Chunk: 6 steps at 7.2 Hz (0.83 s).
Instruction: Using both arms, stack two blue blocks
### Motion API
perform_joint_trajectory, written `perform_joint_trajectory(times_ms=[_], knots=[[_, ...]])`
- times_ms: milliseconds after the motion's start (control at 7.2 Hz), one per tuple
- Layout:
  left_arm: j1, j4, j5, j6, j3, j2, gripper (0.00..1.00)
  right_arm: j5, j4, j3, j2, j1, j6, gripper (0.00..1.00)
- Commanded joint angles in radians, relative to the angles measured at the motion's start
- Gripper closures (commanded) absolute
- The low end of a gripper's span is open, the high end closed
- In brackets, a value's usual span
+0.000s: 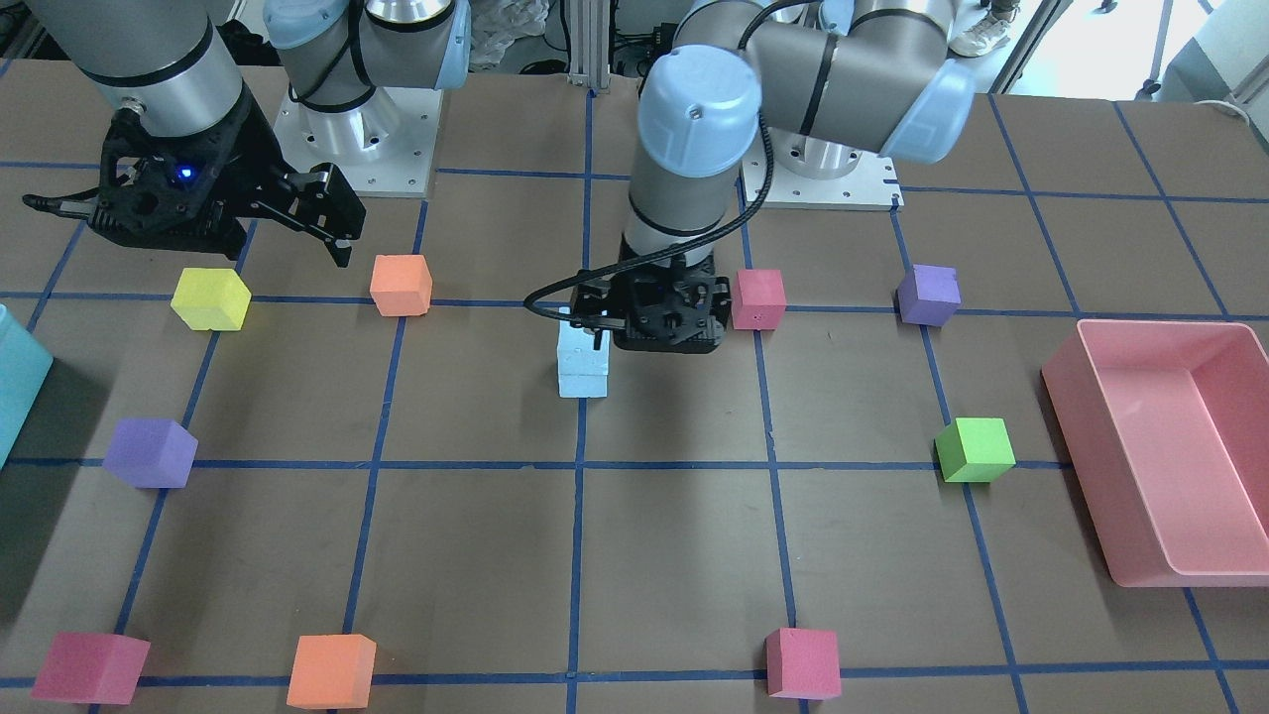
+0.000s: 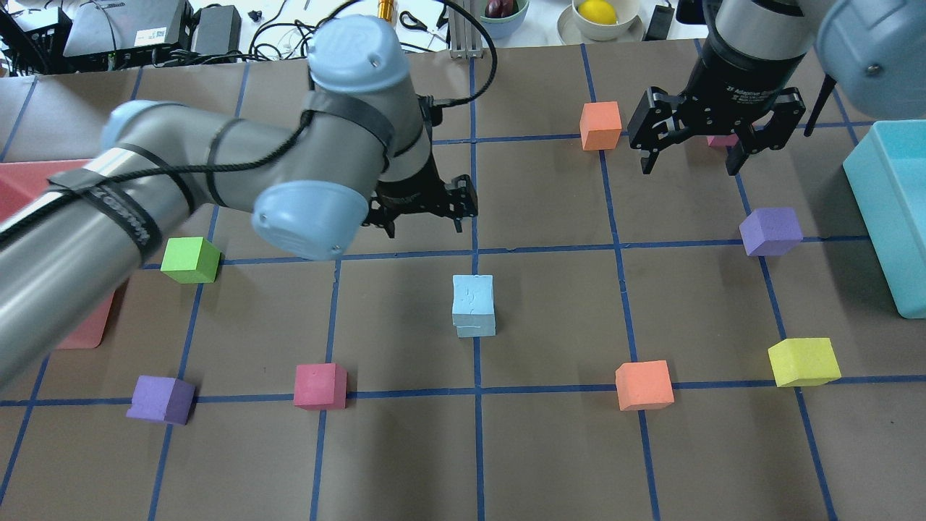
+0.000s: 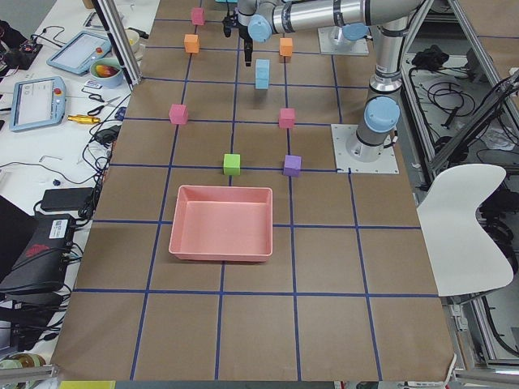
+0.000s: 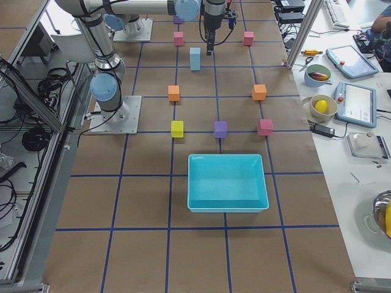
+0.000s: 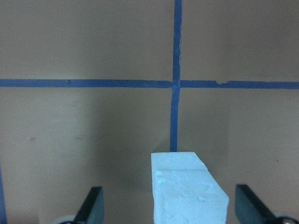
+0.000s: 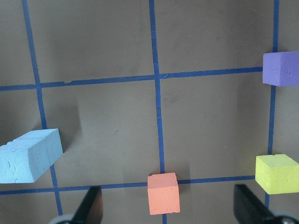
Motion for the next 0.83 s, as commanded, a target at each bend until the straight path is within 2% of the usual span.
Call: perform_joint_trajectory(times_ms=[0, 139, 278, 417, 556, 694], knots=[[0.201, -0.202, 0.009, 0.268, 0.096, 0.114, 0.00, 0.002, 0.001, 0.002, -0.006, 0.000, 0.008, 0.00], [0.298, -0.254, 0.005, 0.351, 0.123, 0.145, 0.00, 0.003, 0.001, 0.002, -0.006, 0.000, 0.008, 0.00], [0.332, -0.261, 0.006, 0.364, 0.135, 0.159, 0.00, 0.000, 0.001, 0.002, -0.006, 0.000, 0.008, 0.00], [0.328, -0.288, 0.012, 0.363, 0.159, 0.165, 0.00, -0.001, 0.001, 0.002, -0.008, 0.000, 0.006, 0.00], [0.319, -0.348, 0.084, 0.348, 0.199, 0.138, 0.00, -0.001, 0.001, 0.002, -0.008, 0.000, 0.008, 0.00], [0.312, -0.350, 0.077, 0.344, 0.203, 0.138, 0.00, 0.000, 0.001, 0.002, -0.006, 0.000, 0.006, 0.00]])
